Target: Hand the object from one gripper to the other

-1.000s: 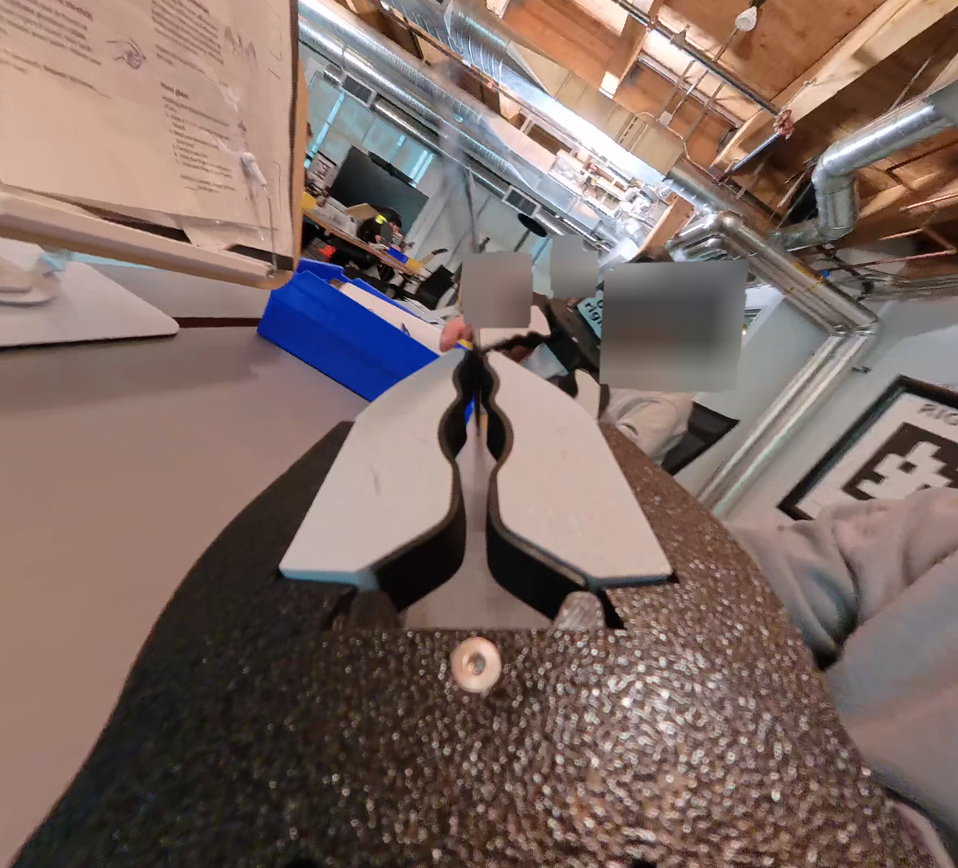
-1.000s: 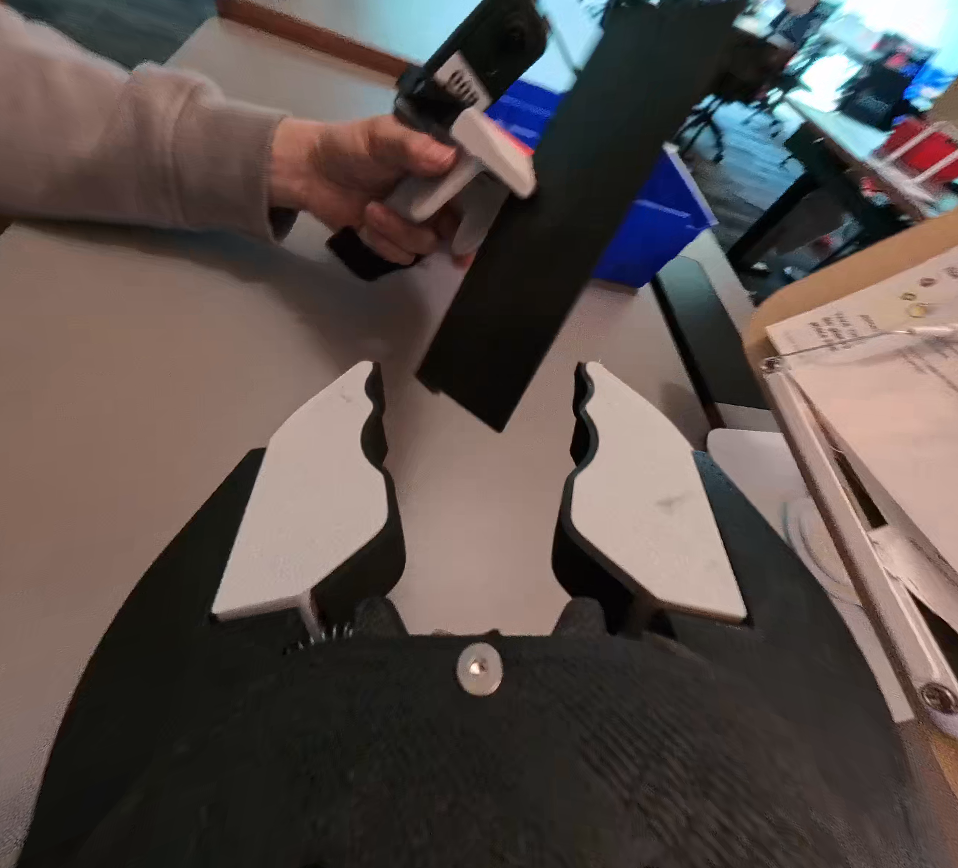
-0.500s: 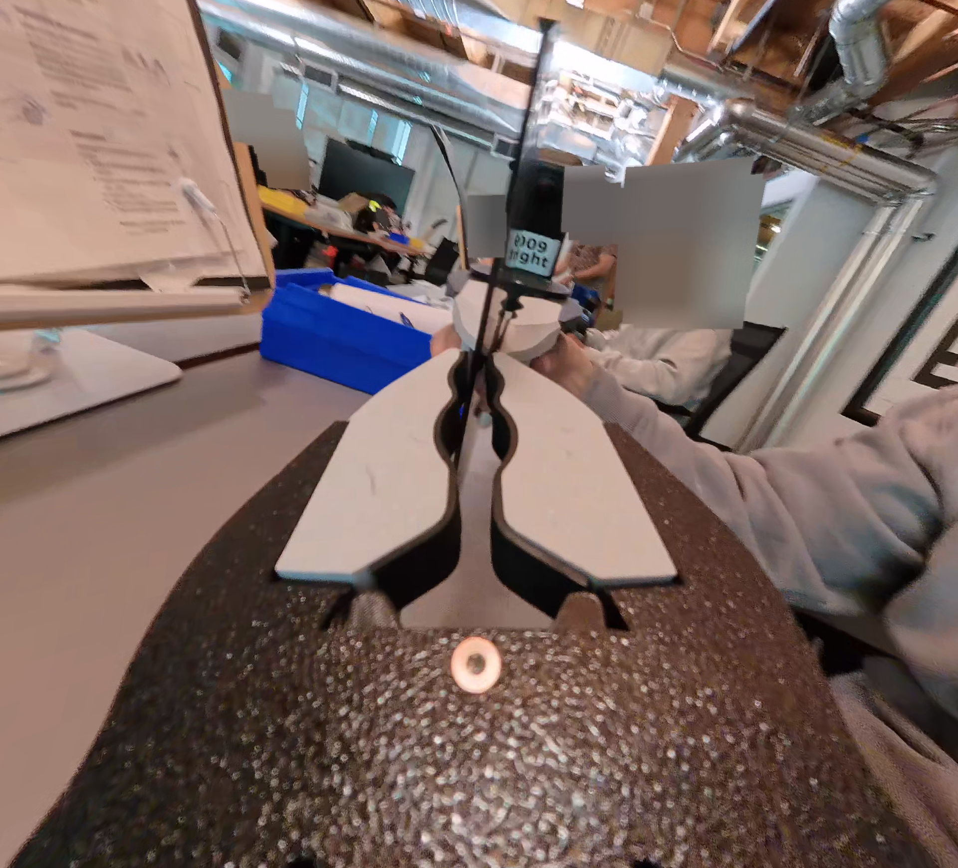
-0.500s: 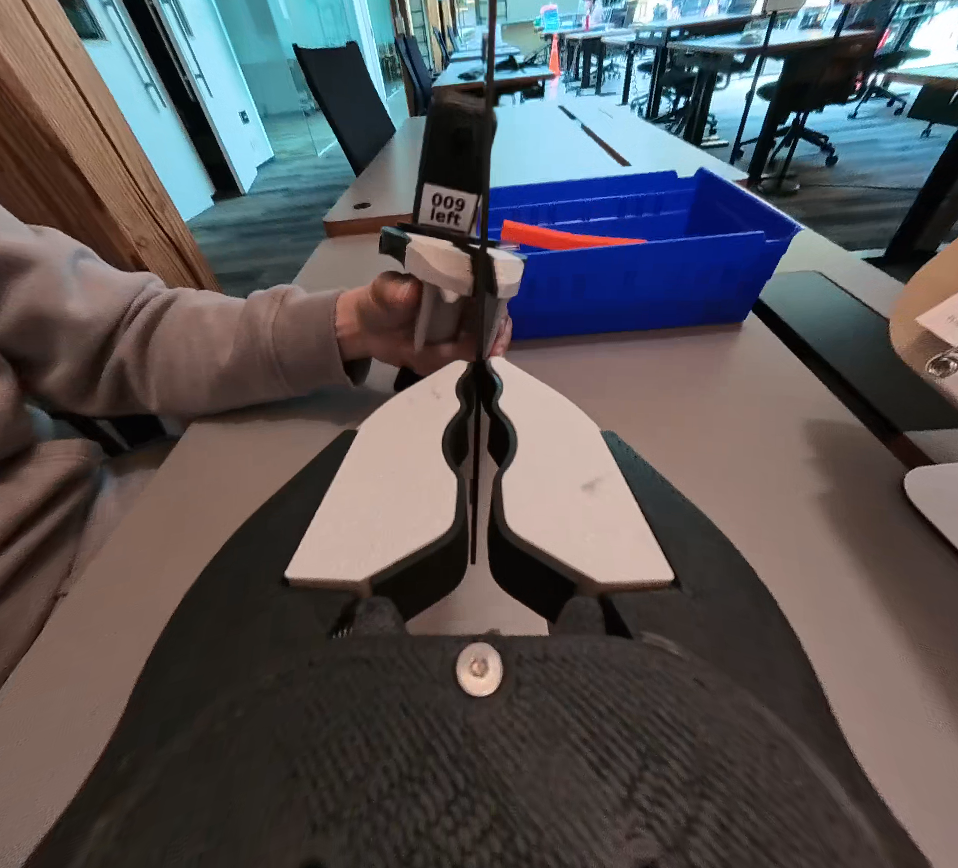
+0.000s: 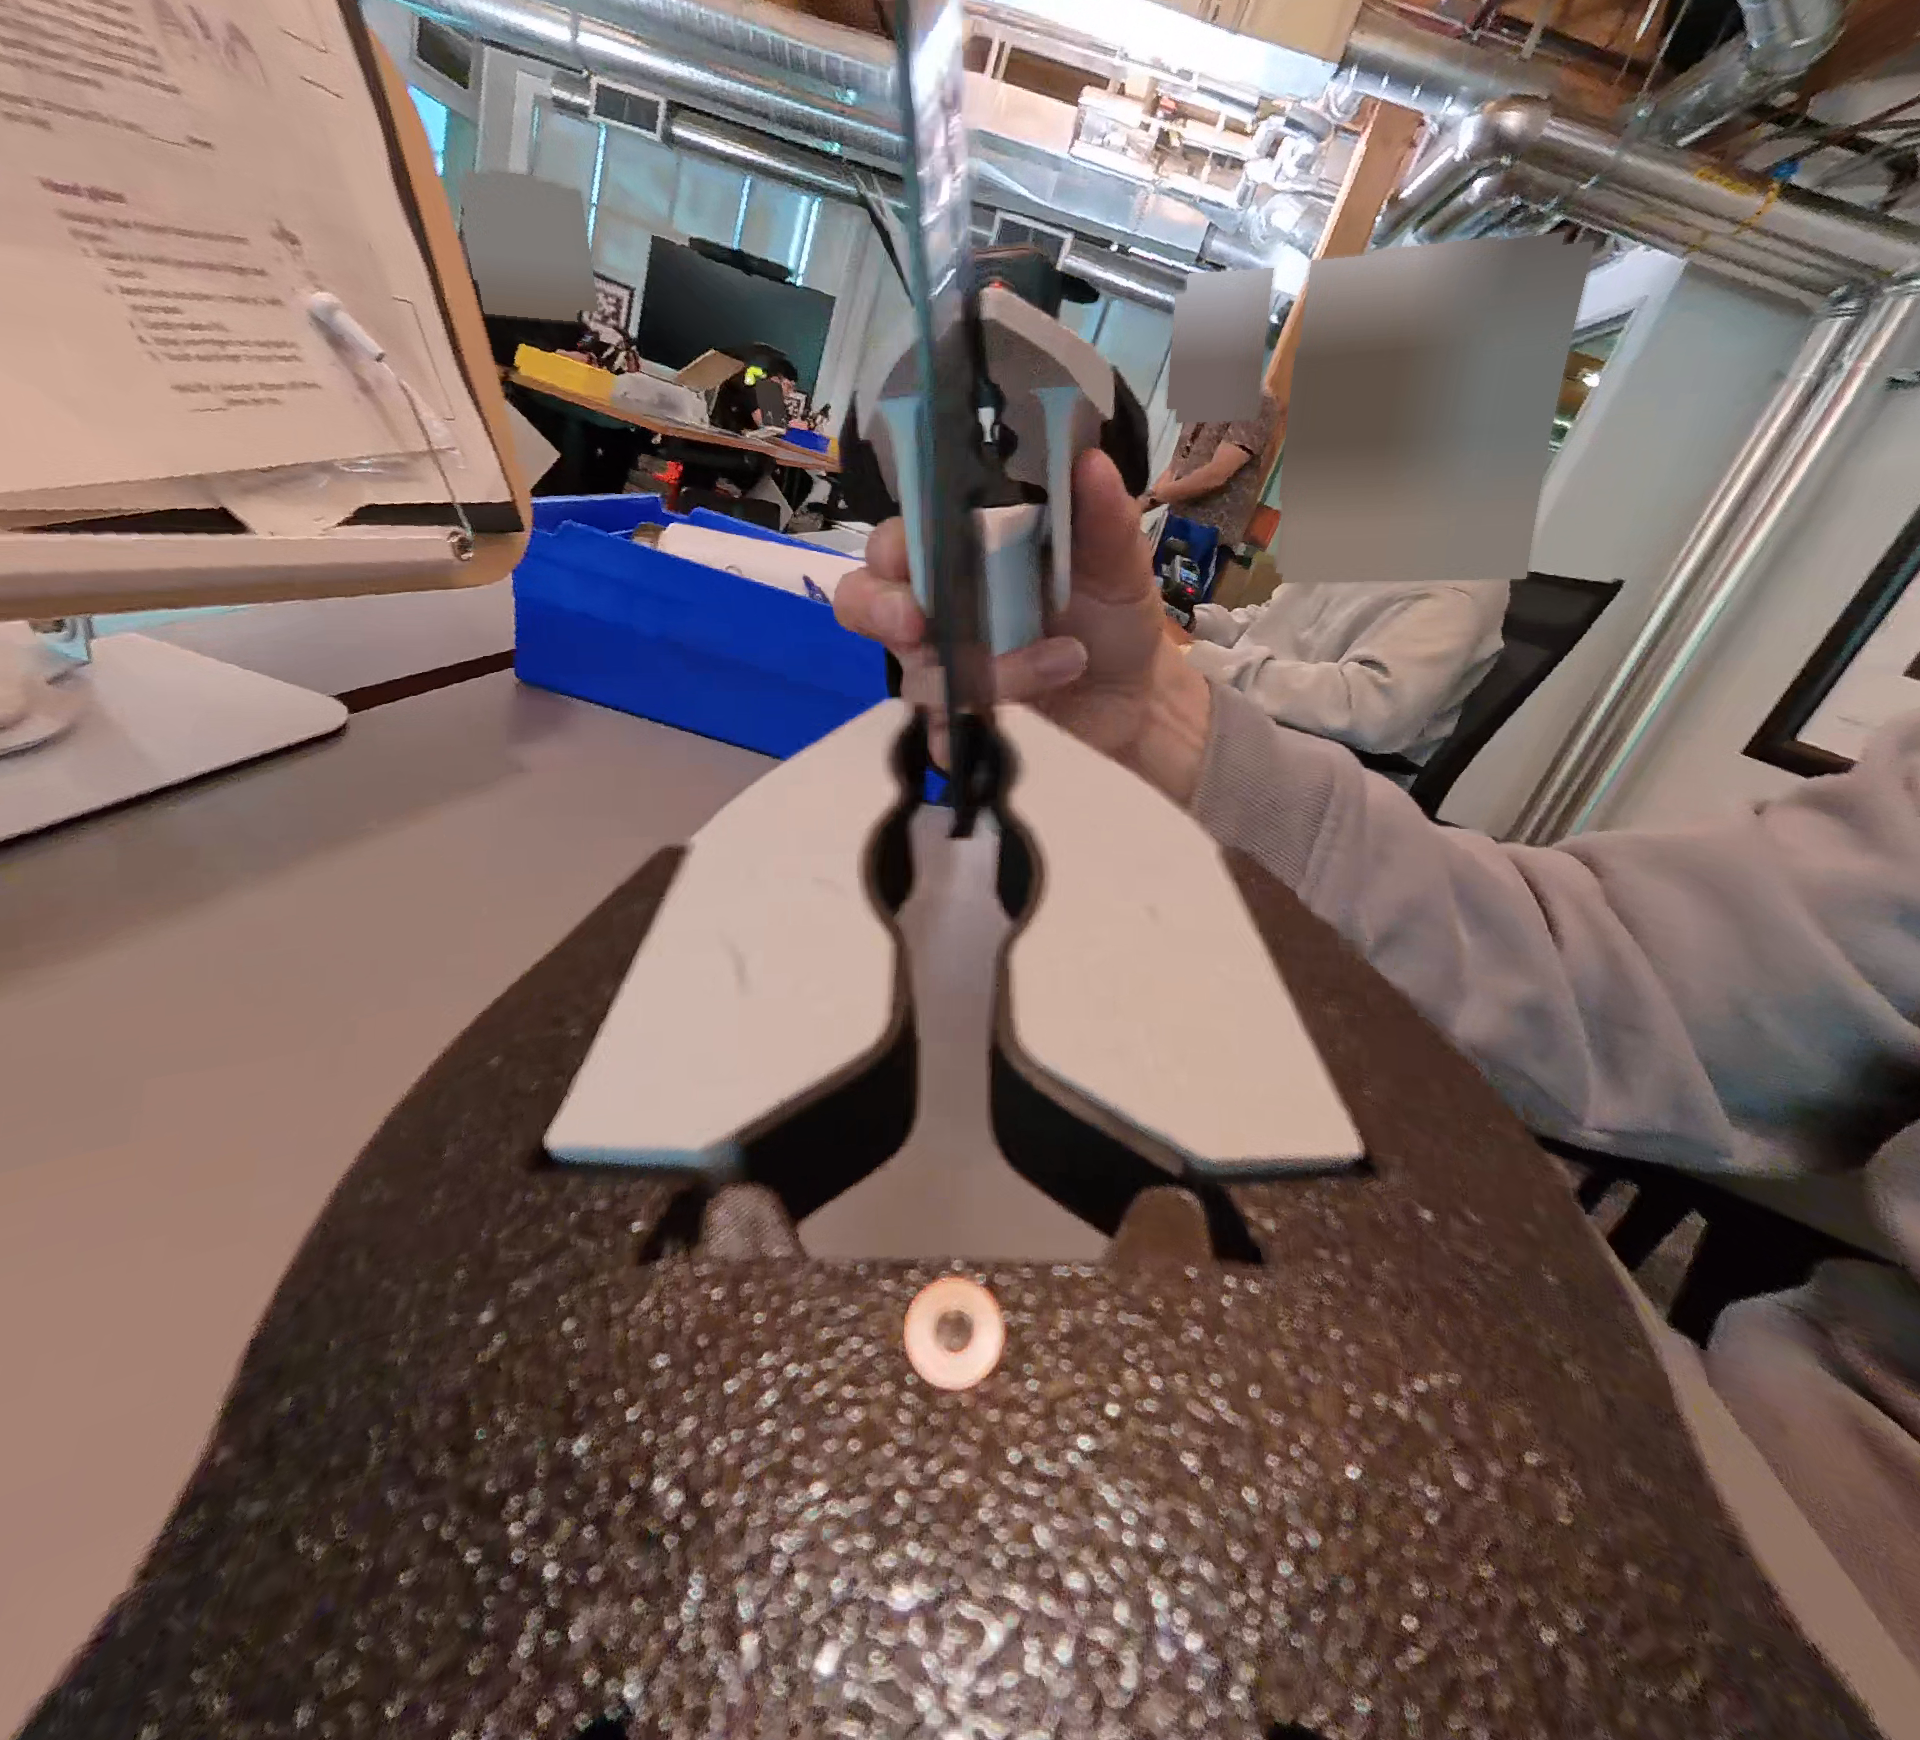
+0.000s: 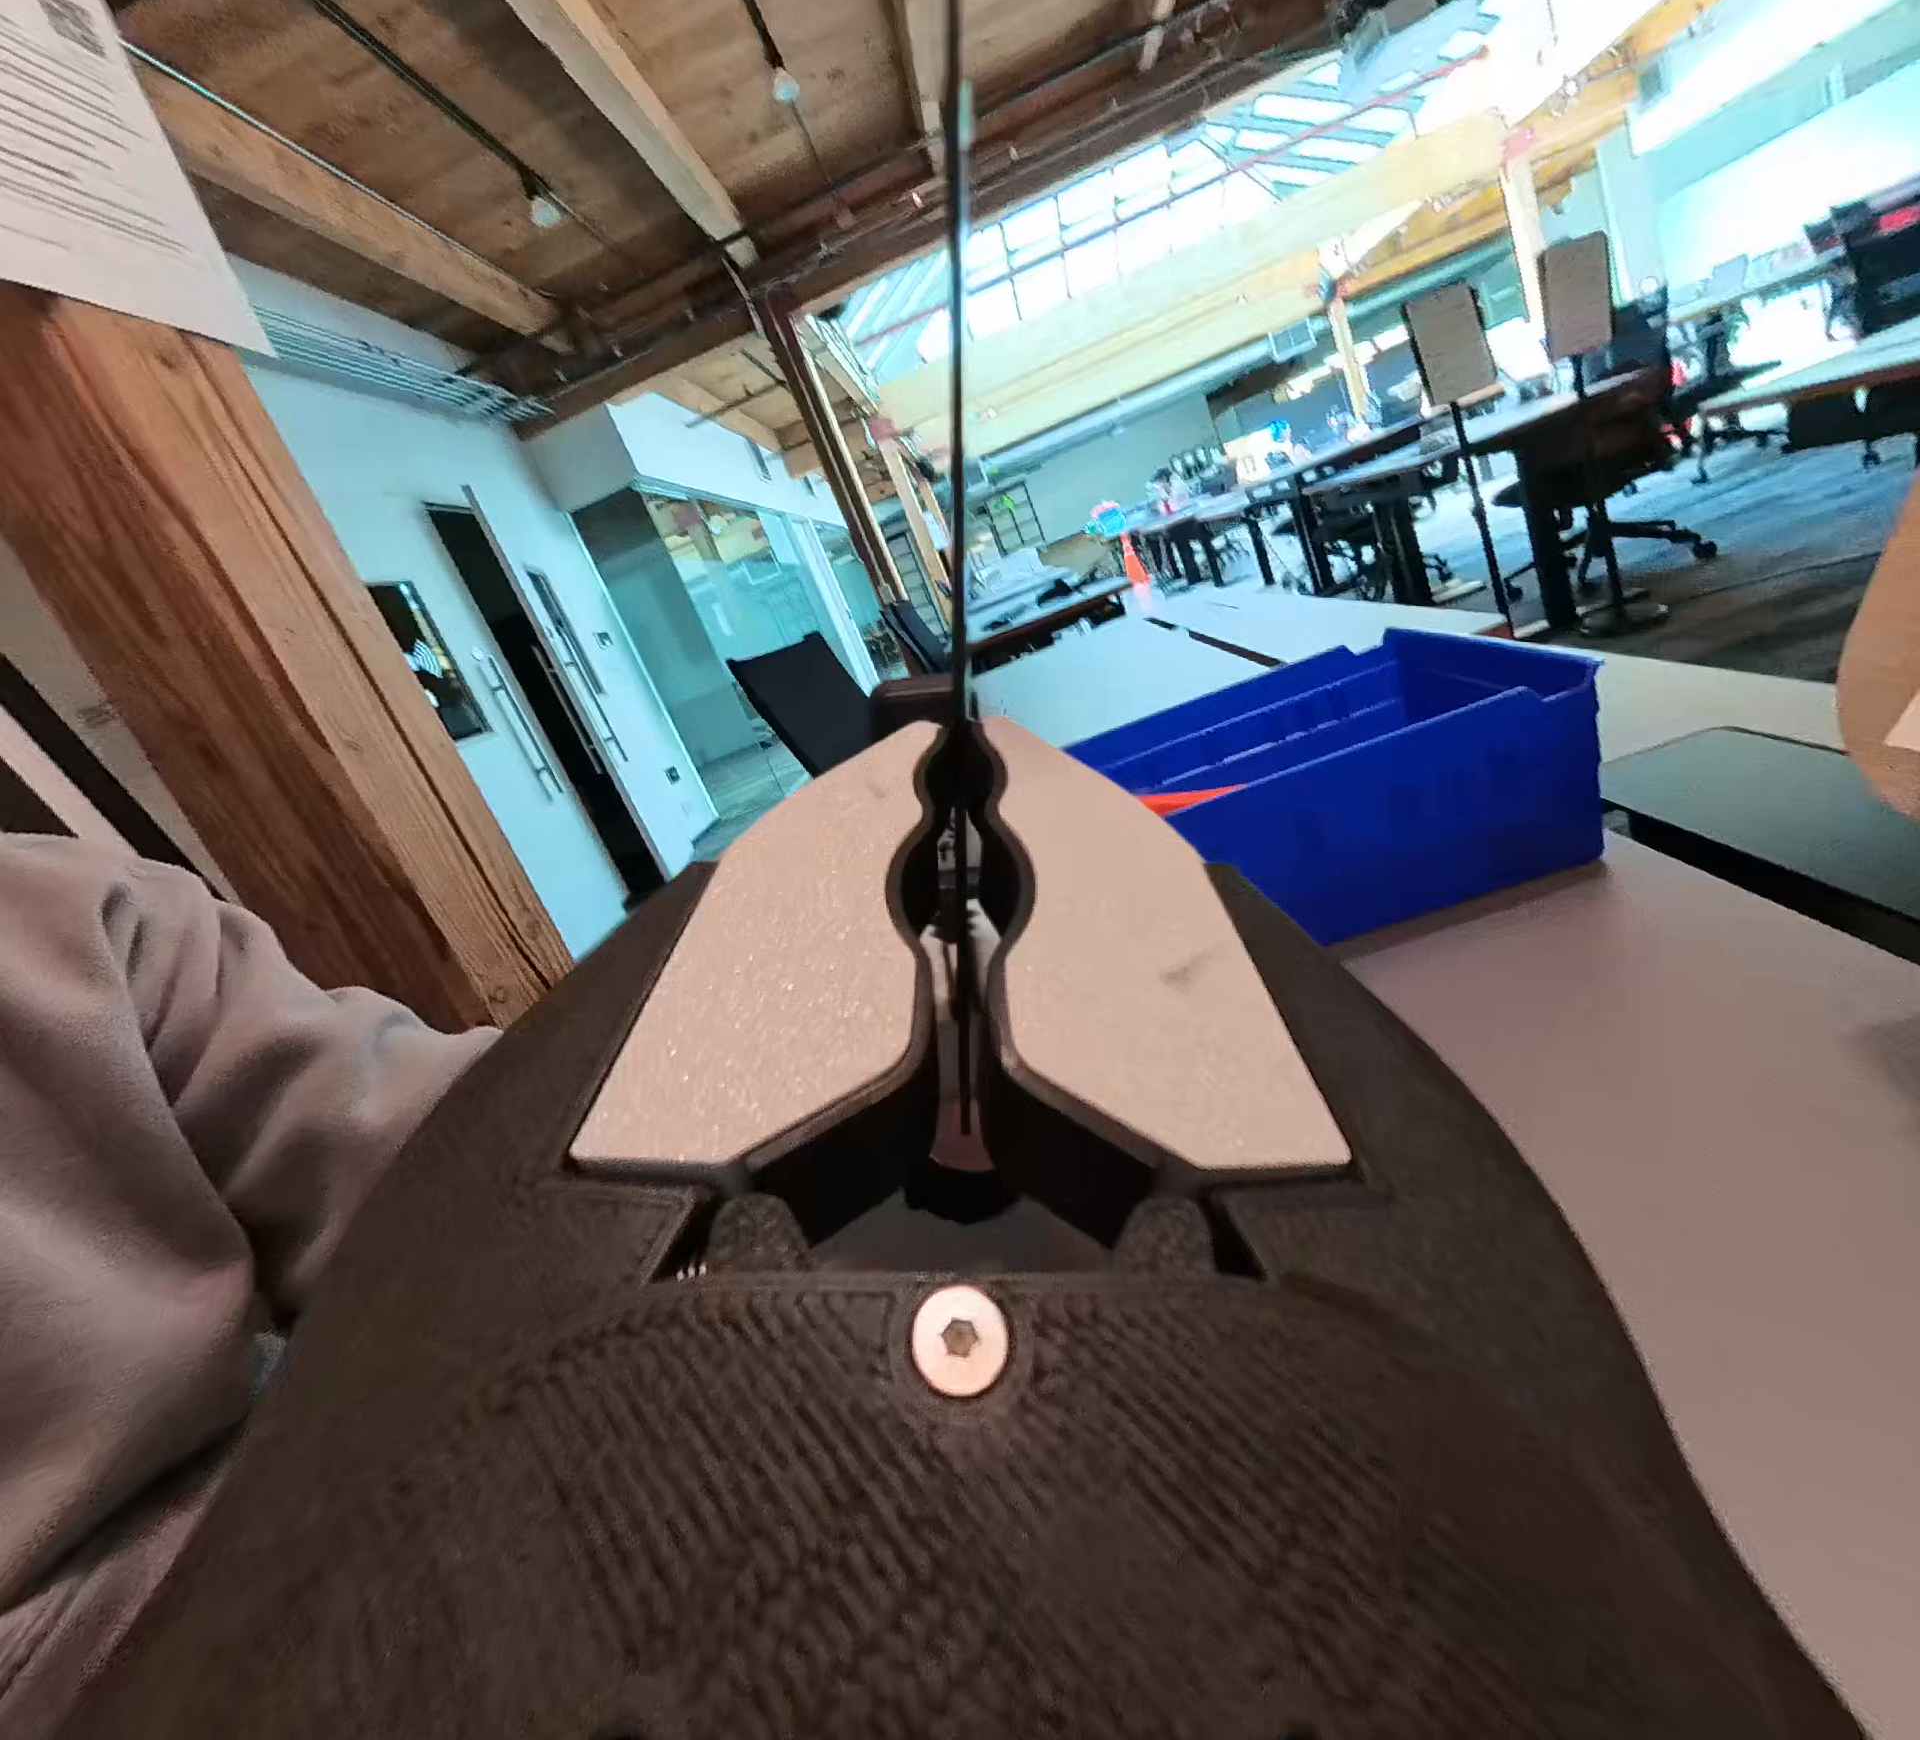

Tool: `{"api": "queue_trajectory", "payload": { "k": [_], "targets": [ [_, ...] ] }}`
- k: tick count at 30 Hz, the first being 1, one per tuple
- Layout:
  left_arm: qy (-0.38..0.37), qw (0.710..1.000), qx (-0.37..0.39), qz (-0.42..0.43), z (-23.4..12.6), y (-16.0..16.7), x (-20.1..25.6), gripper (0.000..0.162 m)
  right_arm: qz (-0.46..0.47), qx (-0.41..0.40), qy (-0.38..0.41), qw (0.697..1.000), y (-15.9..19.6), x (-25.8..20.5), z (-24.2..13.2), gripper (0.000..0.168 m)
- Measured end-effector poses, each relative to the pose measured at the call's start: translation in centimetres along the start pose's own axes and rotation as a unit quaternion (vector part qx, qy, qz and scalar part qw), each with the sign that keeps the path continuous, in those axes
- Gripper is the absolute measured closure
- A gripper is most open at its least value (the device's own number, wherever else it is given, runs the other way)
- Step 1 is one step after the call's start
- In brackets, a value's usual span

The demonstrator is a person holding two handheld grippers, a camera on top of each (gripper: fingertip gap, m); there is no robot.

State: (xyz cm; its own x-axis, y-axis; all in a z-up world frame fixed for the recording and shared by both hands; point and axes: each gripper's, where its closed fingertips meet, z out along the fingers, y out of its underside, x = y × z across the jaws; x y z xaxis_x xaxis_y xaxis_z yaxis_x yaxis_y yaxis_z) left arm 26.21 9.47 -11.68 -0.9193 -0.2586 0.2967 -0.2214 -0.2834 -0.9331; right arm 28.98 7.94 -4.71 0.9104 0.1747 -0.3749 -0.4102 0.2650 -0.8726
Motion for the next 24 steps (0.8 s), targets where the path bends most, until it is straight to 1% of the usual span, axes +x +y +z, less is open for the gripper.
{"api": "queue_trajectory", "payload": {
  "k": [1,3,4,6,10,12,14,16,18,19,20,21,22,24],
  "targets": [
    [0.006,1.0,0.0,0.006,-0.1,0.1,0.1,0.159,-0.002,-0.003,0.001,1.0,0.1,0.0,0.0,0.167],
    [0.014,1.0,-0.006,0.009,-0.2,0.2,0.2,0.161,-0.01,-0.014,-0.005,1.0,0.3,-0.2,-0.2,0.166],
    [0.02,1.0,-0.012,0.004,-0.2,0.3,0.3,0.161,-0.017,-0.019,0.006,1.0,0.3,0.0,-0.3,0.164],
    [0.035,0.999,-0.026,-0.008,-0.3,0.5,0.6,0.161,-0.032,0.007,0.038,0.999,-0.9,0.4,-0.7,0.144],
    [0.05,0.996,-0.076,-0.002,-0.1,1.8,1.1,0.161,-0.054,0.026,0.04,0.997,-2.3,-0.2,-1.6,0.141],
    [0.051,0.993,-0.105,0.011,0.0,2.7,1.2,0.161,-0.081,0.023,0.051,0.995,-2.7,-0.3,-1.9,0.145],
    [0.048,0.992,-0.116,0.014,0.2,3.2,1.2,0.161,-0.118,0.01,0.042,0.992,-2.8,-1.0,-2.1,0.163],
    [0.055,0.992,-0.114,0.007,0.2,3.4,1.3,0.161,-0.129,-0.009,0.017,0.992,-2.5,-2.0,-1.8,0.165],
    [0.046,0.993,-0.112,0.009,0.2,3.6,0.9,0.16,-0.139,-0.027,0.027,0.99,-2.3,-2.0,-1.4,0.167],
    [0.027,0.993,-0.112,0.014,0.3,3.7,0.4,0.156,-0.146,-0.039,0.028,0.988,-2.0,-2.1,-1.3,0.167],
    [0.01,0.993,-0.113,0.022,0.3,3.8,-0.1,0.14,-0.157,-0.061,0.024,0.985,-1.5,-2.4,-1.2,0.166],
    [-0.006,0.993,-0.112,0.031,0.3,3.7,-0.5,0.122,-0.179,-0.095,0.036,0.979,-0.8,-2.2,-1.3,0.167],
    [-0.022,0.993,-0.111,0.041,0.2,3.5,-0.8,0.115,-0.198,-0.139,0.057,0.969,0.1,-1.7,-1.5,0.167],
    [-0.034,0.992,-0.103,0.071,0.2,2.9,-0.8,0.105,-0.209,-0.237,0.067,0.947,2.5,-1.4,-2.3,0.167]
  ]
}}
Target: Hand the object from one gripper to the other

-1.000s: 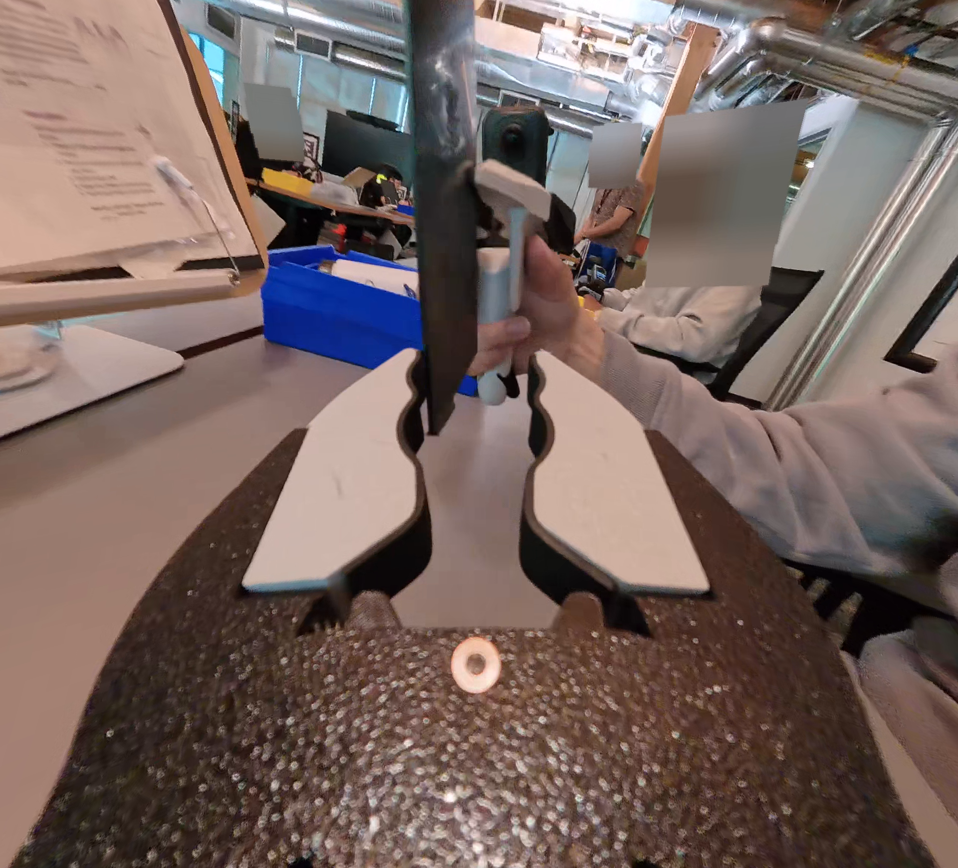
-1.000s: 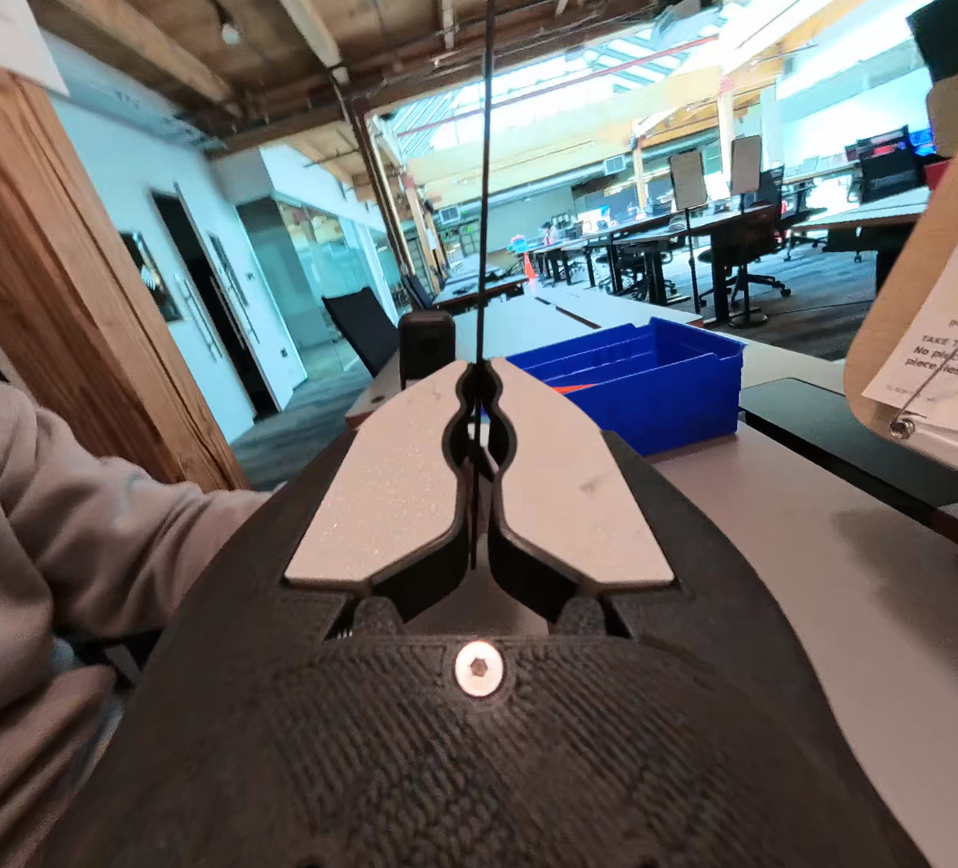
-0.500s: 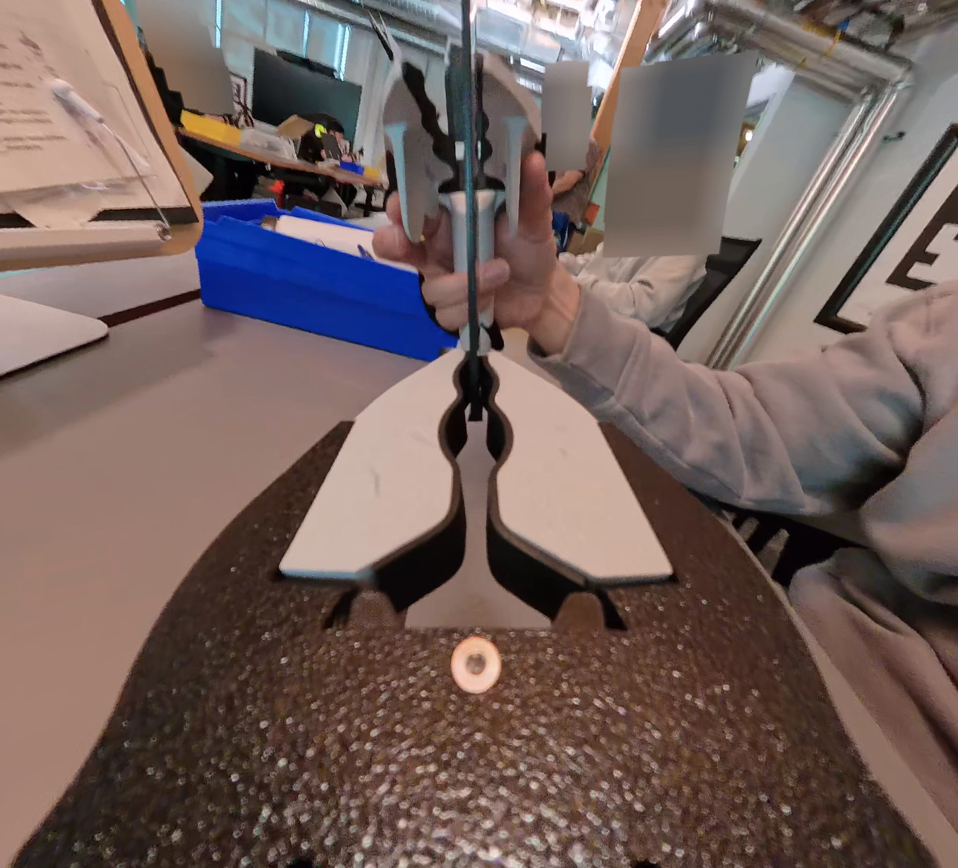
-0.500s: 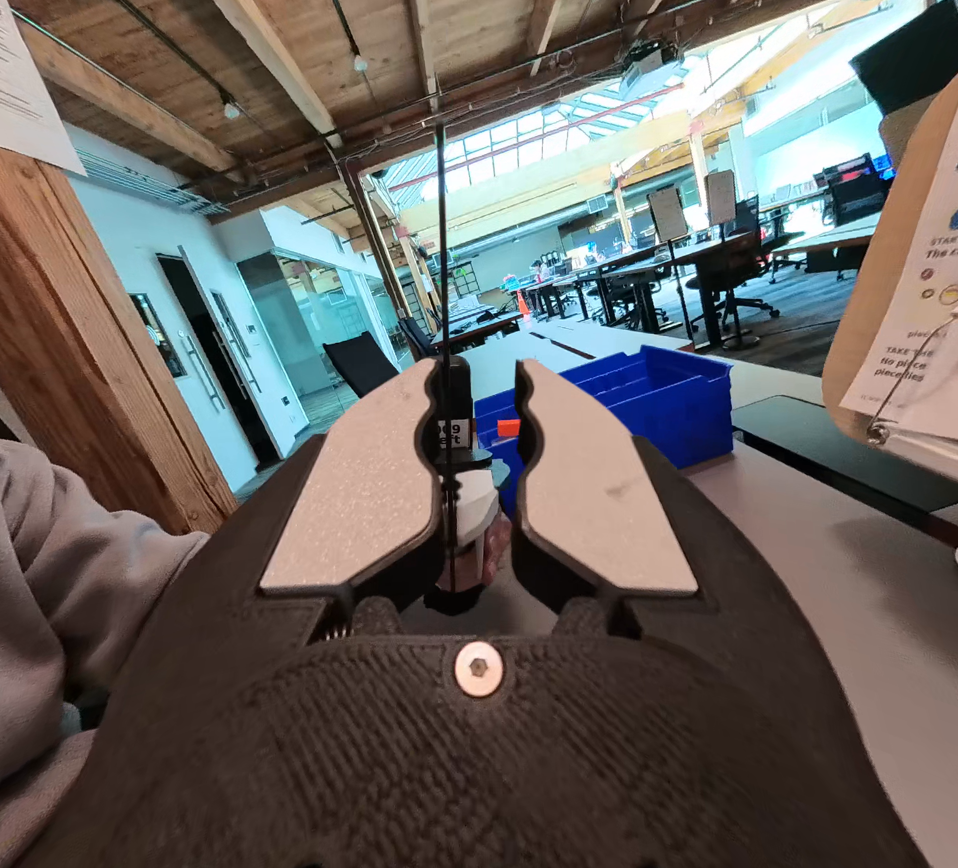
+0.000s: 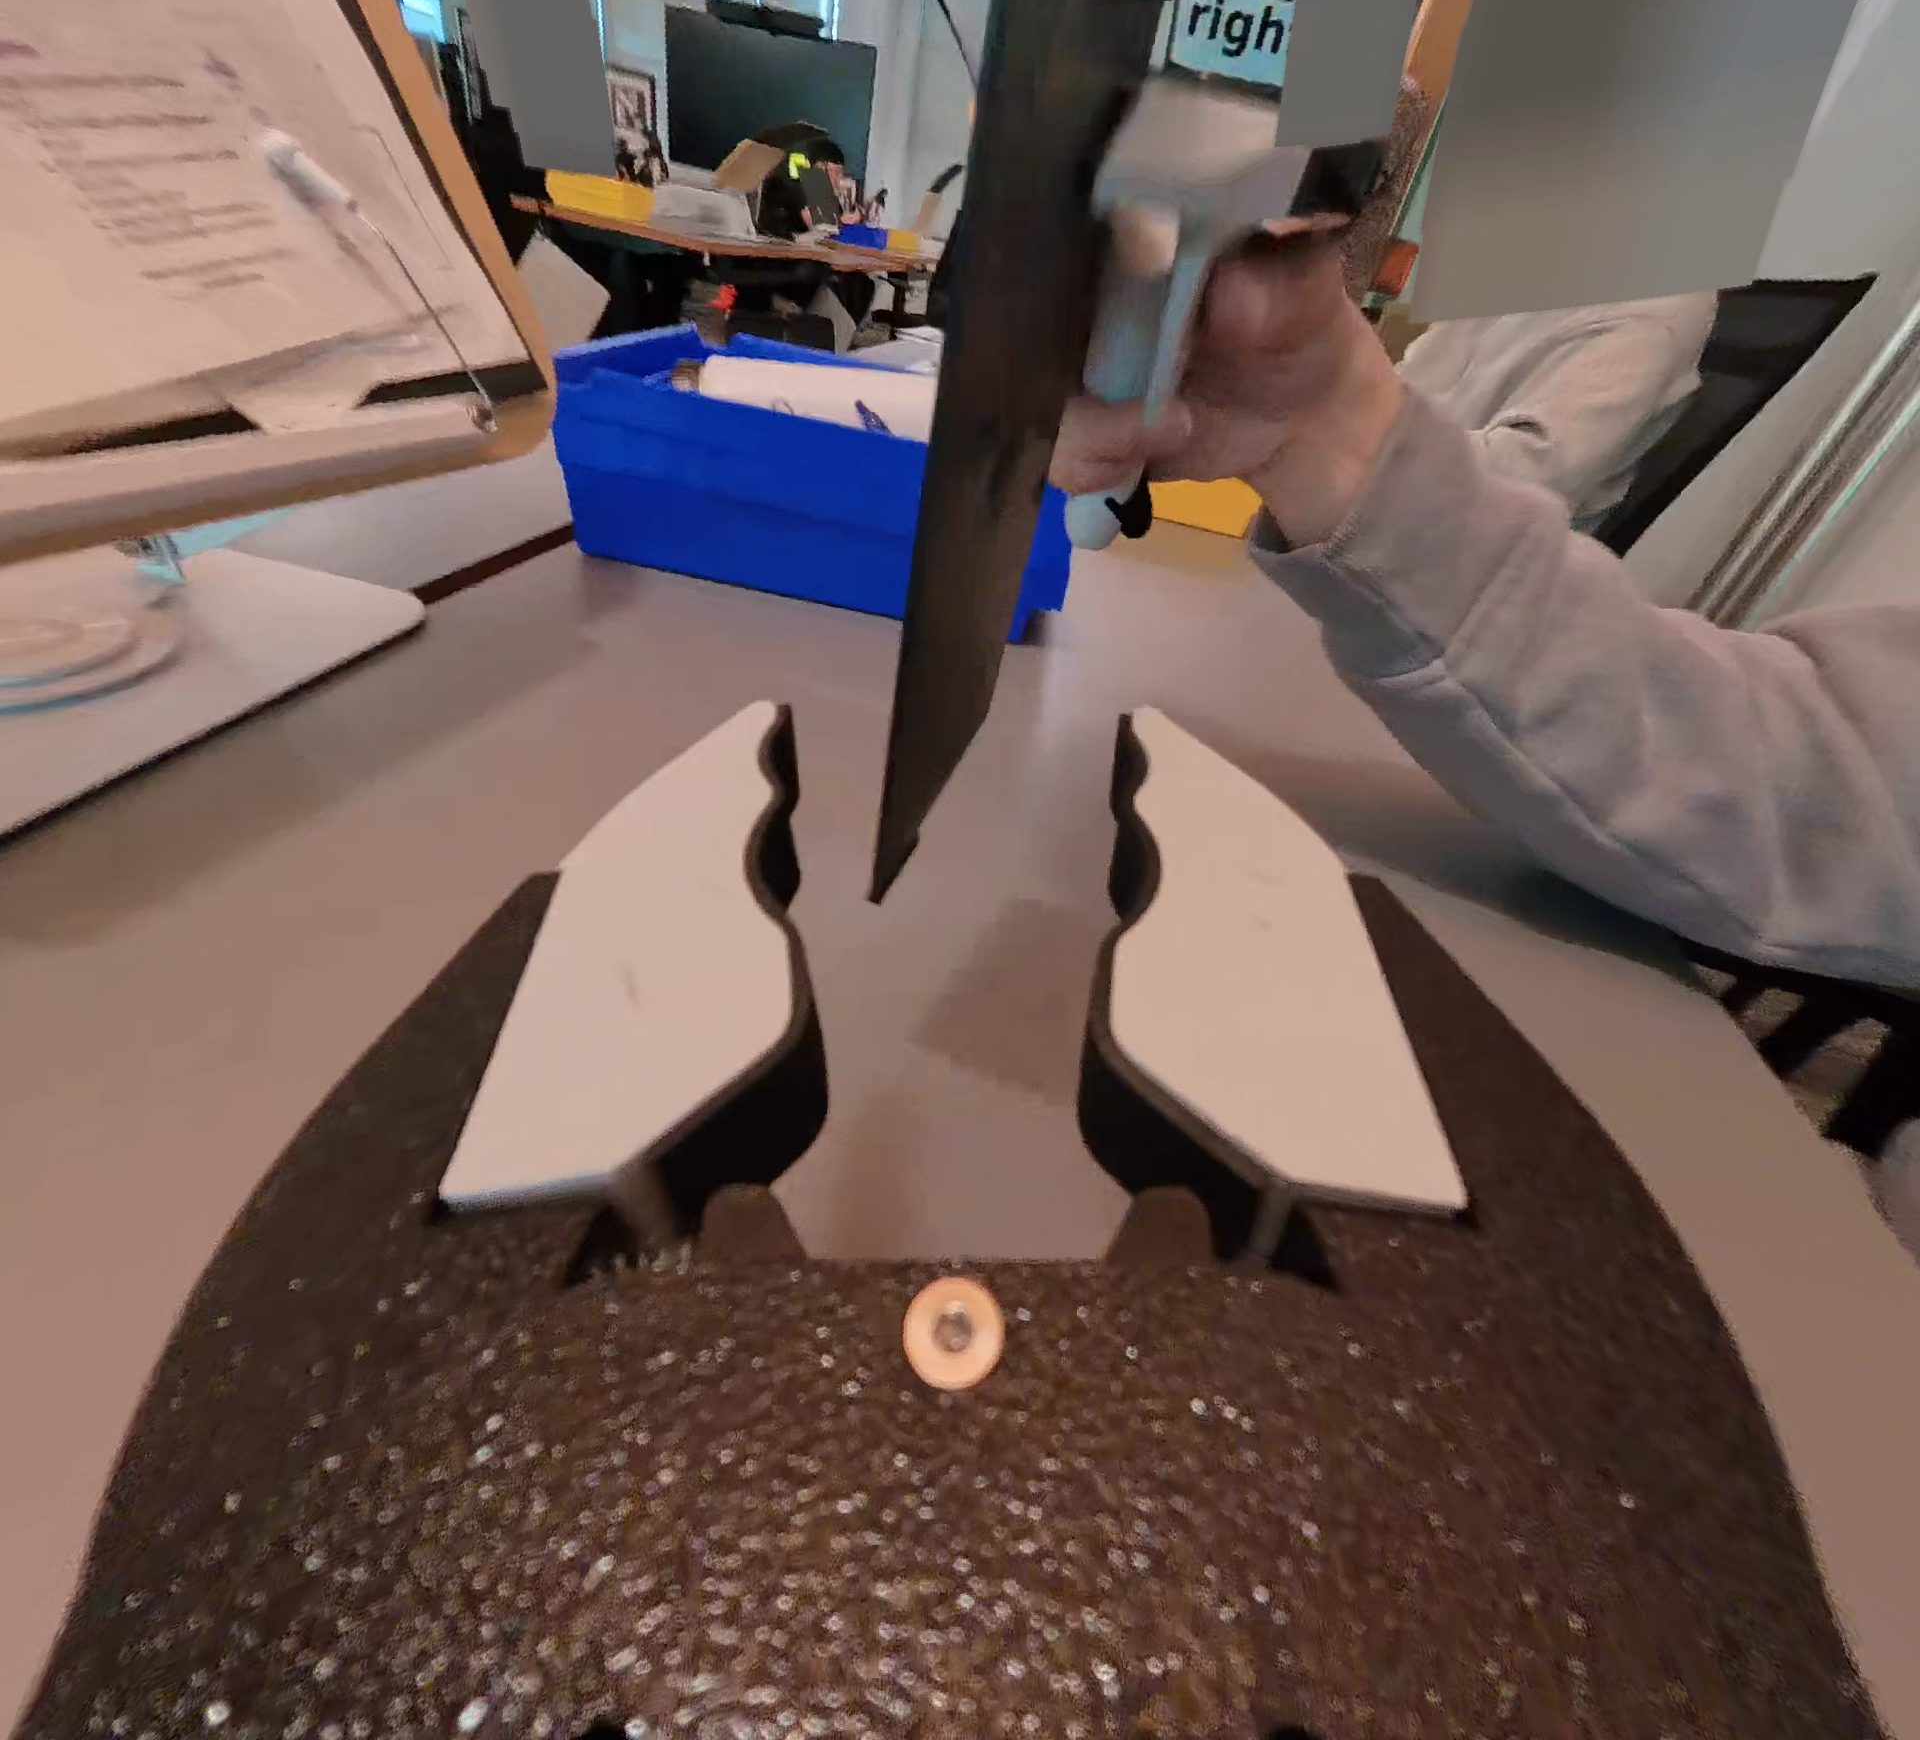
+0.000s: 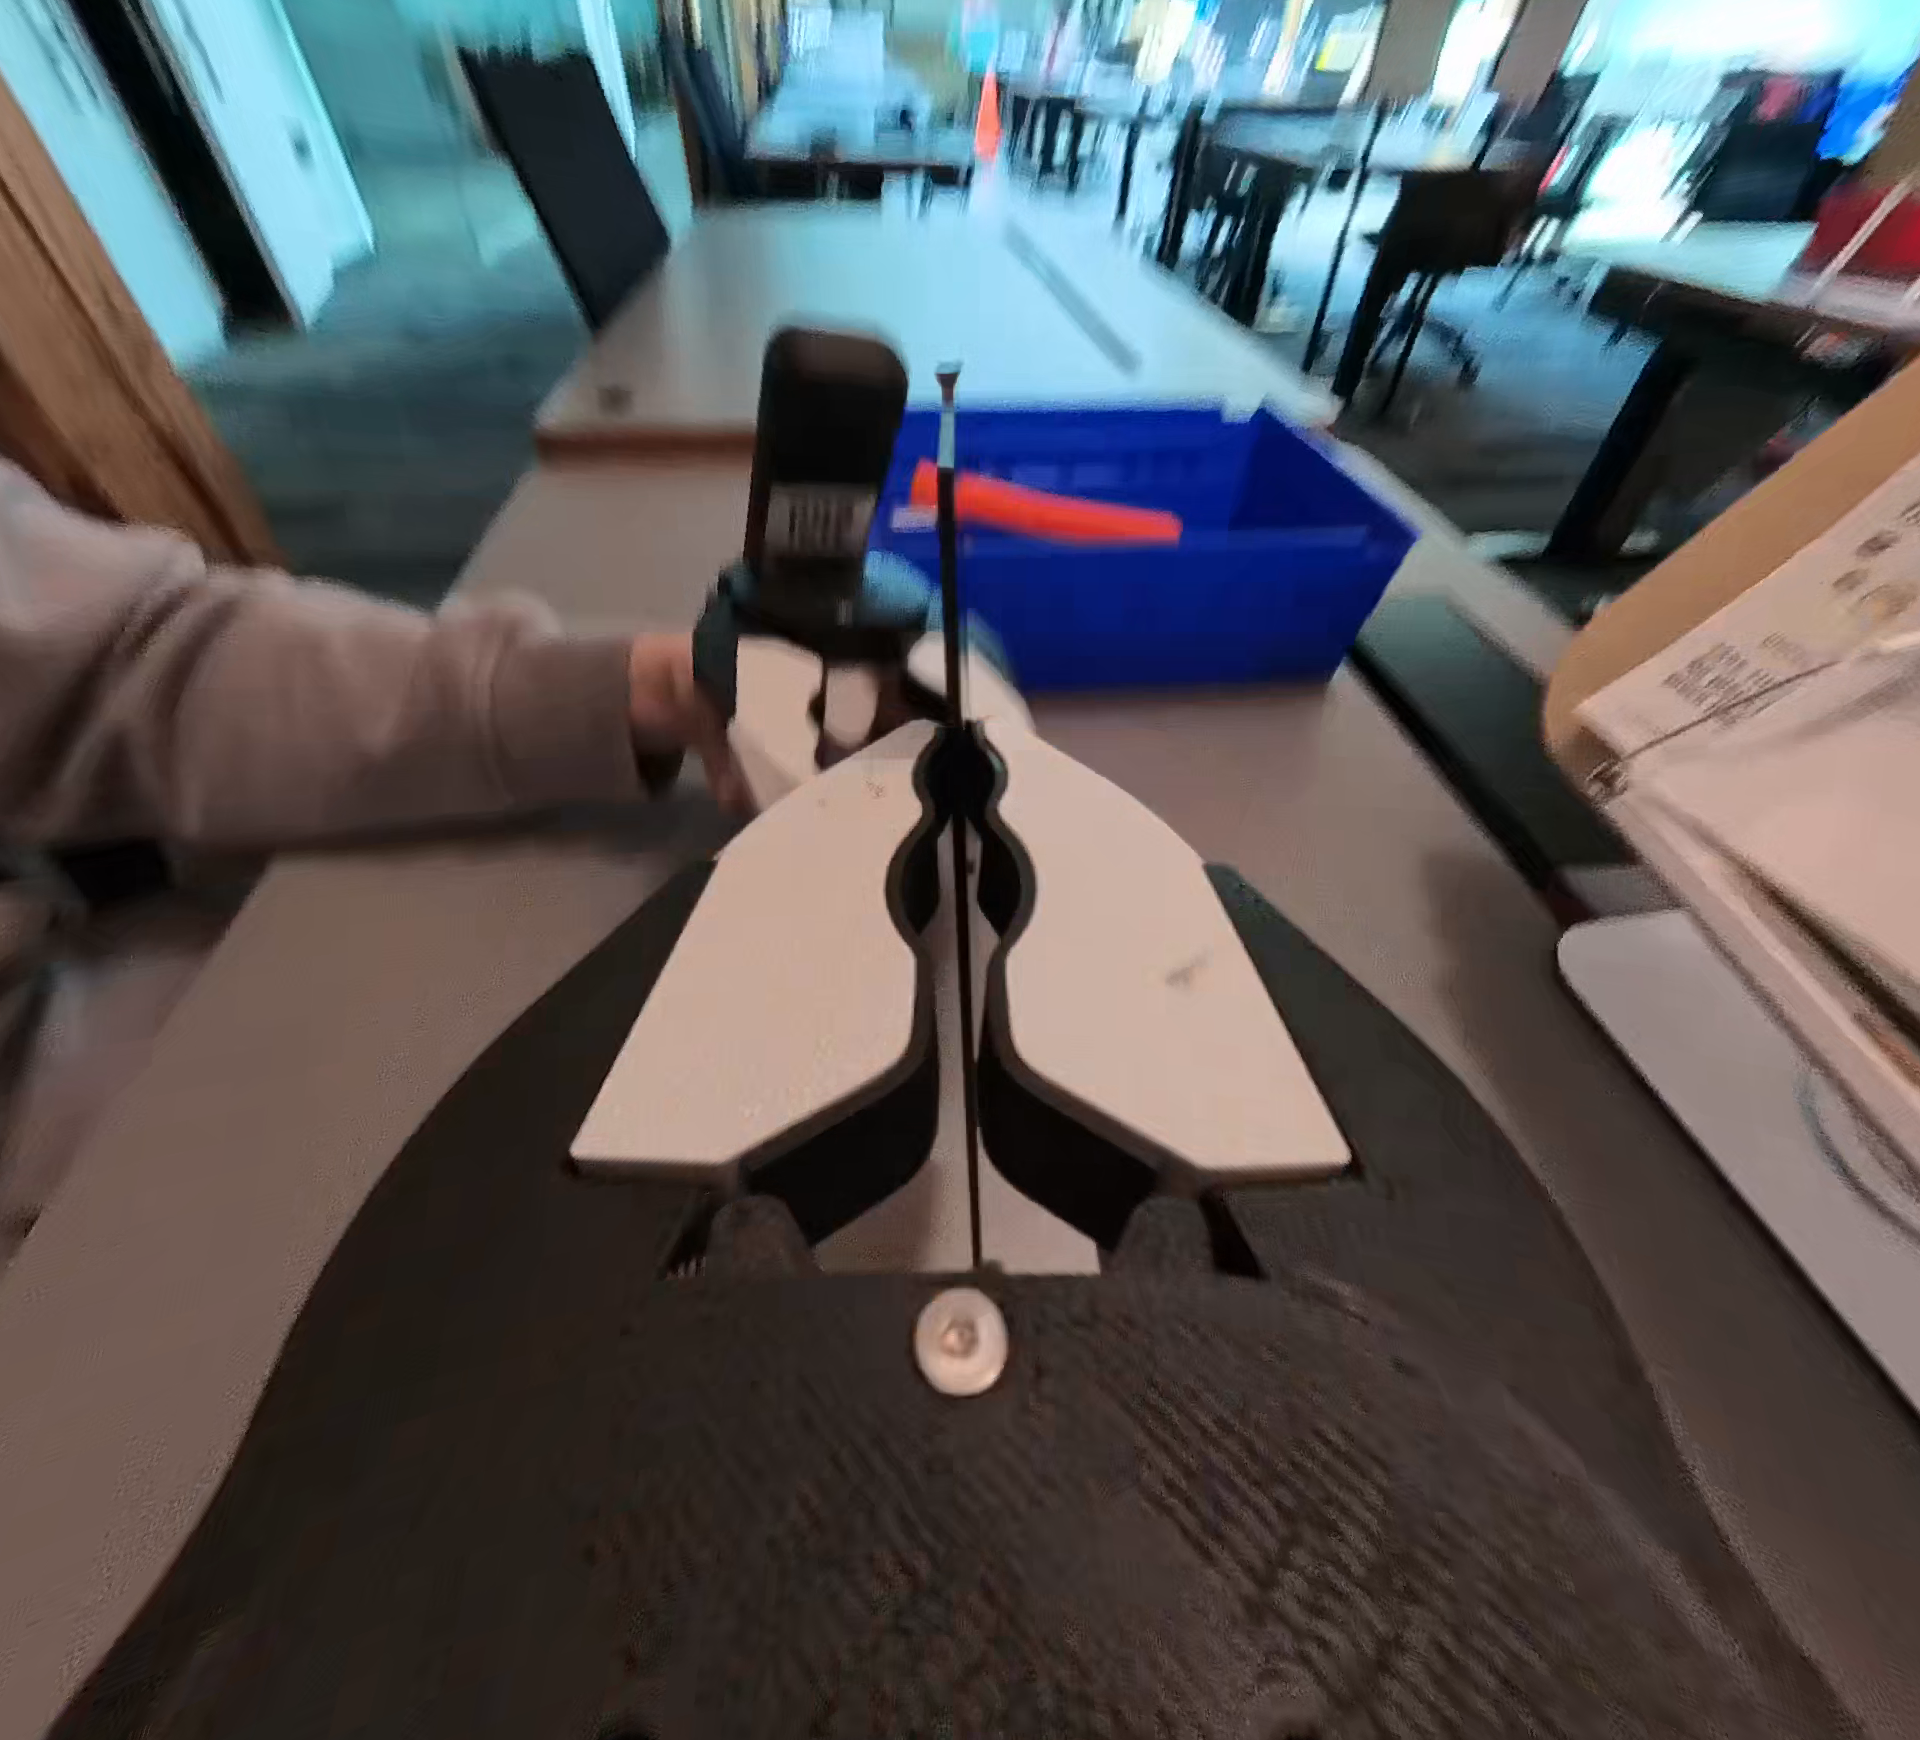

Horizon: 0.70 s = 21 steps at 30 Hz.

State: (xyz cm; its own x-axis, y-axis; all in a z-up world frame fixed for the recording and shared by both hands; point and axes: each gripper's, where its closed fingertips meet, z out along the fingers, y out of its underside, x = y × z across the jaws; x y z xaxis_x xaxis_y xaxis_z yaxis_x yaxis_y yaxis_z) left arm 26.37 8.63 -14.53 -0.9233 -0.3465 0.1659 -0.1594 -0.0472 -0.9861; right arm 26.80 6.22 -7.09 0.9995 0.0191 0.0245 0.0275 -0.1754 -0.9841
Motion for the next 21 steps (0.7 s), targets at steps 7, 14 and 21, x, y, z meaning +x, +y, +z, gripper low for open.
{"api": "queue_trajectory", "payload": {
  "k": [7,14,21],
  "targets": [
    [0.029,0.992,0.105,0.07,-0.8,-3.7,2.5,0.137,0.061,-0.047,-0.078,0.994,2.0,-2.1,1.9,0.167],
    [0.064,0.982,0.177,0.023,-2.4,-6.1,2.9,0.161,0.021,-0.056,-0.081,0.995,2.8,-2.7,2.5,0.147],
    [0.071,0.938,0.337,-0.035,-6.7,-9.8,1.7,0.161,0.008,-0.079,-0.084,0.993,3.7,-2.8,3.6,0.165]
  ]
}}
